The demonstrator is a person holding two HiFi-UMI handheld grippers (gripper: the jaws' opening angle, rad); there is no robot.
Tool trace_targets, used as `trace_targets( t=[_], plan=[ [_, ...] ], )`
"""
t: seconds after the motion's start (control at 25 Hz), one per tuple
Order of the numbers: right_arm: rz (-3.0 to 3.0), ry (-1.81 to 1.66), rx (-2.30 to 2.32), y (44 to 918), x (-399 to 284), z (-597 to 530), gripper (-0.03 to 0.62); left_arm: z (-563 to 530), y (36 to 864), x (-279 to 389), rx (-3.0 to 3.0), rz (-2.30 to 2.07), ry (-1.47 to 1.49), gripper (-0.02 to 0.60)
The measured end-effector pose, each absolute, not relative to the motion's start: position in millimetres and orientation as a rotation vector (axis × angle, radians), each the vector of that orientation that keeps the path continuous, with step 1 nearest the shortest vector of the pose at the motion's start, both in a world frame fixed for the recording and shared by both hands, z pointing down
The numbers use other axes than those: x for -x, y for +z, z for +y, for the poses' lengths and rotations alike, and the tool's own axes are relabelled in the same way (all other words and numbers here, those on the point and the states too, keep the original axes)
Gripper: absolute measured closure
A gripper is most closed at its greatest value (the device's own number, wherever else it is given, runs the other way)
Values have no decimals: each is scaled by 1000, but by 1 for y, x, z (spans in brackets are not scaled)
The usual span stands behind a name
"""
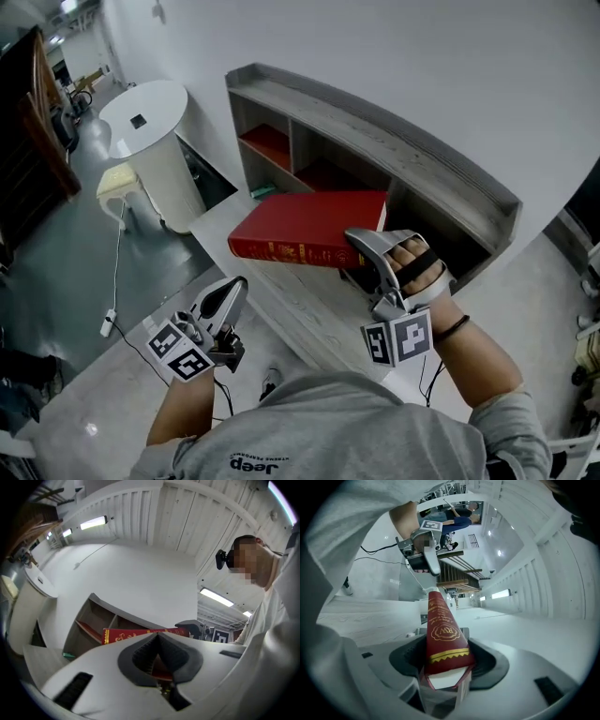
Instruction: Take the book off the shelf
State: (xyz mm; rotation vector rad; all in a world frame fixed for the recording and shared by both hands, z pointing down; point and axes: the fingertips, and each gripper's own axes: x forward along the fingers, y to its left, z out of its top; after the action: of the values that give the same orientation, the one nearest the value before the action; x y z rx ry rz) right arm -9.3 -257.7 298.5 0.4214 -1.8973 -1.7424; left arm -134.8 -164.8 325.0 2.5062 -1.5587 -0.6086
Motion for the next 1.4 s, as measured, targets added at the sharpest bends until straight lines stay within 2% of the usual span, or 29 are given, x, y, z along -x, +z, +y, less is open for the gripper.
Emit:
trace_targets(
  t=[0.44,0.96,1.4],
  plan=[
    [-1982,-1766,-367,325,170,-303,316,-162,388,263,-2256,-1814,-584,569],
    [-1958,-1635,-362,429,364,-408,316,-218,467,433,-2092,-1814,-599,569],
    [-1917,-1464,-291,559,453,-479,316,-272,536,521,-1996,-1767,-581,569]
  ],
)
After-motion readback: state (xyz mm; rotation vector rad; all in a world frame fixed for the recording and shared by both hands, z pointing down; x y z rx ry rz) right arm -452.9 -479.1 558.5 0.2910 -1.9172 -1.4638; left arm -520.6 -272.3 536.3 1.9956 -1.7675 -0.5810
